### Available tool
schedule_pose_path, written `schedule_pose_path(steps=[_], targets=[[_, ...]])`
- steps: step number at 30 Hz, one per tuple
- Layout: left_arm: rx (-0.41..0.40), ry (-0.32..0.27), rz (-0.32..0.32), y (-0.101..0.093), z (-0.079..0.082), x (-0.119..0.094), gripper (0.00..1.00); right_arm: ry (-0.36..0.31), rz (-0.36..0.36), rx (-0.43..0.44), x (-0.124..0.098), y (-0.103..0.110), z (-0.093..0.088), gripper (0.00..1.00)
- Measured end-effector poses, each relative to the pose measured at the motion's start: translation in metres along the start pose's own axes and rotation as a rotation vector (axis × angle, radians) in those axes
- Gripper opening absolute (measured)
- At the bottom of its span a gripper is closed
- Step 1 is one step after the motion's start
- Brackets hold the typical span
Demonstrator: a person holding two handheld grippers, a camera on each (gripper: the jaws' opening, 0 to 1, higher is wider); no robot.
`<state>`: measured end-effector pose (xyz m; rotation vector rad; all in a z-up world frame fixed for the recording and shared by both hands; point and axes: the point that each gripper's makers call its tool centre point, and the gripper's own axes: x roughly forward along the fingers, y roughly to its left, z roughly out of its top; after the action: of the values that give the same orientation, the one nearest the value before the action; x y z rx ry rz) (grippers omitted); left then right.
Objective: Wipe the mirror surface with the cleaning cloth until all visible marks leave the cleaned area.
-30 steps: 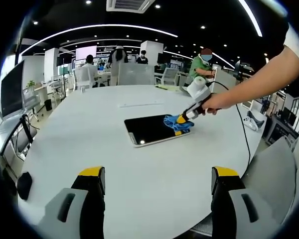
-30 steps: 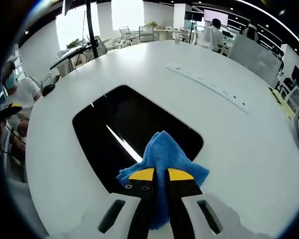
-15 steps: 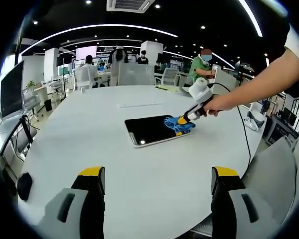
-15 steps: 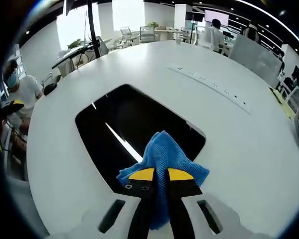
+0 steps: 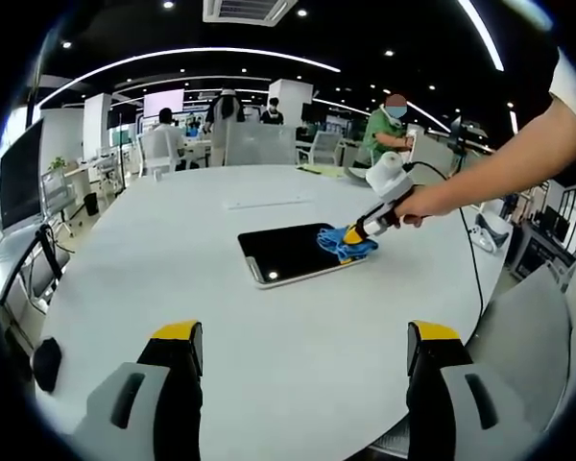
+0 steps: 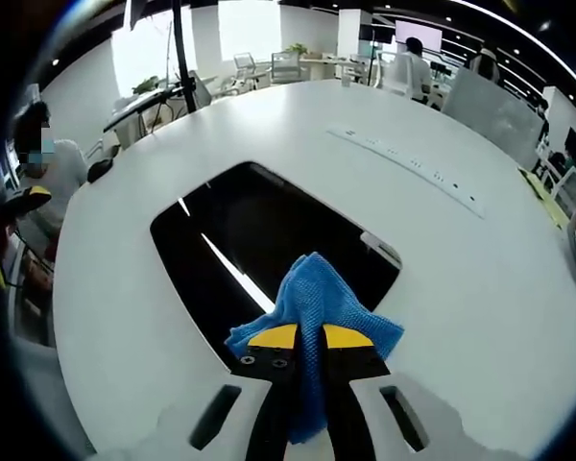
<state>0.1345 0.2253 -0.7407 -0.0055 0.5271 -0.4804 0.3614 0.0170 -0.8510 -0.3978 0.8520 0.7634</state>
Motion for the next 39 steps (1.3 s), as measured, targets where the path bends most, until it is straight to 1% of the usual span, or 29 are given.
schedule_pose_path(steps=[3, 4, 9, 16, 18, 19, 28, 31, 33, 39], targets=[[0.0, 0.001, -0.003, 0.0, 0.0, 0.001, 0.89, -0.002, -0.002, -0.003, -0.001, 0.001, -0.001, 0.03], [0.0, 0.001, -0.003, 0.0, 0.0, 0.001, 0.89, -0.004, 0.0, 0.014, -0.001, 0.001, -0.001, 0.03], [-0.002, 0.004, -0.009, -0.003, -0.002, 0.004, 0.89, -0.006, 0.01, 0.005, -0.001, 0.003, 0.0, 0.03], [-0.005, -0.002, -0.011, -0.003, -0.001, 0.005, 0.88, -0.003, 0.021, -0.021, -0.001, 0.01, 0.004, 0.03], [-0.003, -0.003, -0.015, -0.004, -0.001, 0.005, 0.87, -0.003, 0.024, -0.01, 0.0, 0.011, 0.006, 0.03], [-0.005, -0.002, -0.014, -0.004, -0.001, 0.005, 0.87, -0.006, 0.025, -0.02, 0.001, 0.013, 0.007, 0.03], [-0.014, 0.002, -0.011, -0.003, -0.004, 0.004, 0.88, -0.013, 0.034, -0.013, 0.006, 0.018, 0.012, 0.03], [-0.007, 0.004, -0.008, -0.002, -0.004, 0.004, 0.88, -0.013, 0.039, -0.019, 0.01, 0.018, 0.013, 0.03], [0.004, 0.008, -0.003, 0.0, -0.005, 0.003, 0.89, -0.013, 0.045, -0.023, 0.01, 0.022, 0.016, 0.03], [0.028, 0.029, 0.003, 0.0, -0.01, 0.003, 0.93, -0.015, 0.048, -0.024, 0.013, 0.023, 0.016, 0.03]])
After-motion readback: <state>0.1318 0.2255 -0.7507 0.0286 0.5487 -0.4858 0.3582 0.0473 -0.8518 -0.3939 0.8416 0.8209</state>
